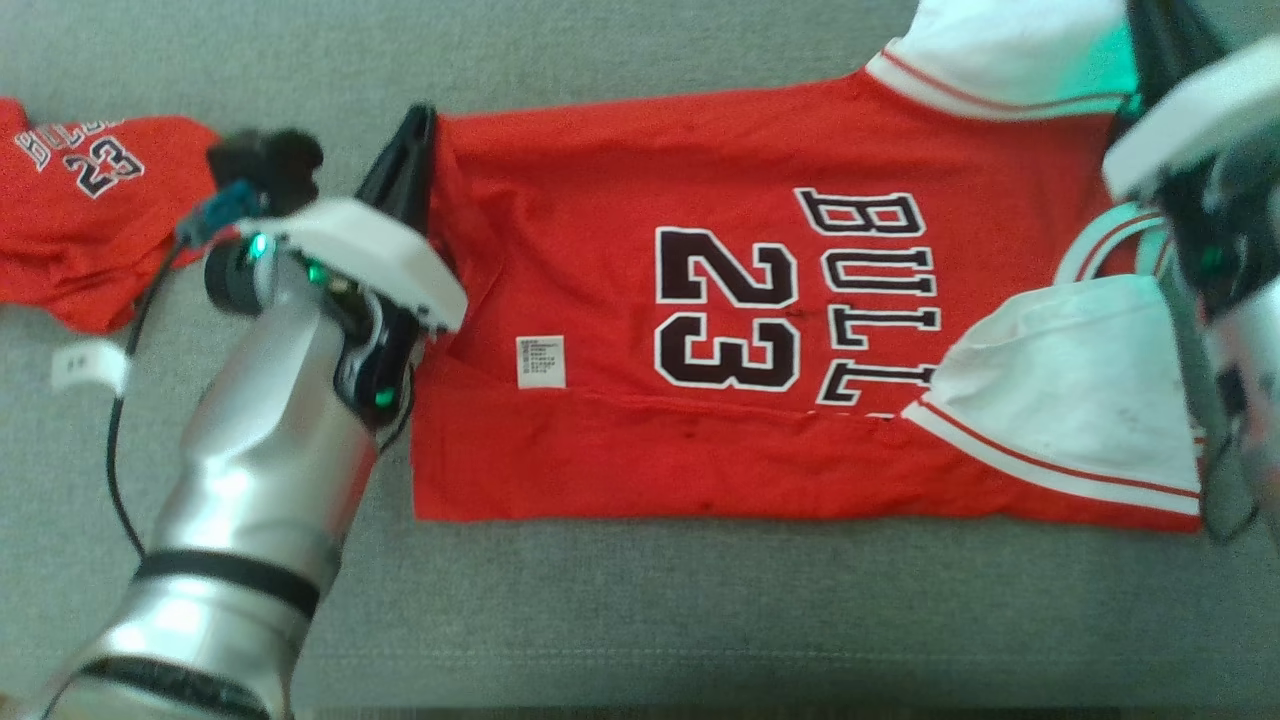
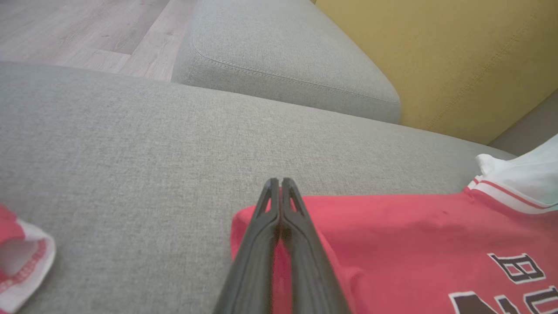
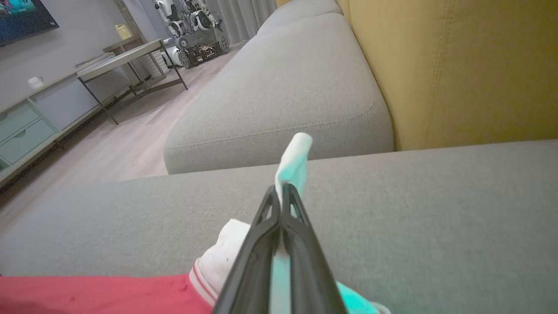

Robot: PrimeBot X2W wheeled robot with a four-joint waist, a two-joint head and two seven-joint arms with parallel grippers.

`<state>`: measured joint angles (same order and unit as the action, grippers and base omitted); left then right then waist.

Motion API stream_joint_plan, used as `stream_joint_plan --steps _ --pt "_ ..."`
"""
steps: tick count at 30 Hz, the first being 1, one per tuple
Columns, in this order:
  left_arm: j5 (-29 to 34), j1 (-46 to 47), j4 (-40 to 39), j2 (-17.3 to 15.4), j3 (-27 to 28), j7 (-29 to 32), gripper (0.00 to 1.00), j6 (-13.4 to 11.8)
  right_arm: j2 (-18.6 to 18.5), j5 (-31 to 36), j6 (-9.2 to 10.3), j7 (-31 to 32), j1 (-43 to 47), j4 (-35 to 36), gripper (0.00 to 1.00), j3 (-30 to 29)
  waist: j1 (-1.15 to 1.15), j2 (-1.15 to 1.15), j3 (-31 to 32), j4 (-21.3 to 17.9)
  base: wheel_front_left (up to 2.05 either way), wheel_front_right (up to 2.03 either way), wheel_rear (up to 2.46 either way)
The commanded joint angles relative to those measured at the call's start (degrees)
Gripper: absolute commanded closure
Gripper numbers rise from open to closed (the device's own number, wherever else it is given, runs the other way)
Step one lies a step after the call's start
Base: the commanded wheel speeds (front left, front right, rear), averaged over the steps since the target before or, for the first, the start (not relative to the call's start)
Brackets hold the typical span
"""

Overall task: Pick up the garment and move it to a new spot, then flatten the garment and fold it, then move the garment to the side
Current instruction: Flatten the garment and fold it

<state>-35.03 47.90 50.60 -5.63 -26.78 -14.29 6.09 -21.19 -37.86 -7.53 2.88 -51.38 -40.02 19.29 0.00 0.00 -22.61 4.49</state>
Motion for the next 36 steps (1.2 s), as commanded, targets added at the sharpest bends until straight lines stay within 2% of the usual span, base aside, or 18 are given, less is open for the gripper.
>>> stream_joint_plan --steps 1,7,13,22,28,29,30,31,32,36 --pt "-0.61 -0.63 -2.71 -2.57 2.23 -0.70 1.00 -0.25 -1.31 -1.87 0.04 -0.53 3.10 4.03 1.00 0.71 0.00 0.00 1.07 -0.82 0.00 0.00 0.00" --pt "-1.56 -7.12 -8.48 -4.39 3.51 -0.70 1.00 -1.97 -2.60 -5.73 0.04 -0.52 14.22 14.32 1.00 -0.67 0.00 0.00 2.83 -2.33 0.00 0.00 0.00" --pt "-2.96 -14.61 -16.71 -6.90 4.65 0.62 1.00 -4.55 -1.34 -7.49 0.04 0.31 25.43 24.15 1.00 -5.79 0.00 0.00 4.78 -3.97 0.00 0.00 0.00" --pt "-3.91 -24.21 -28.22 -9.62 5.39 3.09 1.00 -8.87 4.03 -6.61 0.04 2.62 38.97 32.67 1.00 -13.15 0.00 0.00 6.39 -4.76 0.00 0.00 0.00" --pt "-5.25 -29.61 -31.54 -9.97 5.68 4.63 1.00 -11.02 8.65 -5.07 0.04 4.88 45.82 36.42 1.00 -16.26 0.00 0.00 7.00 -5.36 0.00 0.00 0.00" --pt "-5.40 -30.21 -31.80 -9.94 5.71 4.81 0.94 -11.38 9.23 -4.61 0.04 5.44 46.53 36.74 0.95 -16.36 0.00 0.00 7.03 -5.45 0.00 0.00 0.00" --pt "-5.40 -30.21 -31.80 -9.94 5.71 4.81 0.94 -11.38 9.23 -4.61 0.04 5.44 46.53 36.74 0.95 -16.36 0.00 0.00 7.03 -5.45 0.00 0.00 0.00" --pt "-5.58 -30.71 -31.97 -9.91 5.79 4.96 0.43 -11.72 9.81 -4.32 0.04 6.16 47.15 37.04 0.63 -16.24 0.00 0.00 7.06 -5.52 0.00 0.00 0.00" --pt "-5.57 -31.10 -32.02 -9.97 5.73 5.16 0.00 -12.03 10.31 -3.97 0.04 6.44 47.59 37.45 0.00 -16.31 0.00 0.00 7.11 -5.56 0.00 0.00 0.00" --pt "-5.32 -32.38 -32.68 -10.10 5.66 4.62 0.00 -12.80 11.66 -1.83 0.04 6.56 48.89 38.74 0.00 -16.65 0.00 0.00 7.59 -5.78 0.00 0.00 0.00"
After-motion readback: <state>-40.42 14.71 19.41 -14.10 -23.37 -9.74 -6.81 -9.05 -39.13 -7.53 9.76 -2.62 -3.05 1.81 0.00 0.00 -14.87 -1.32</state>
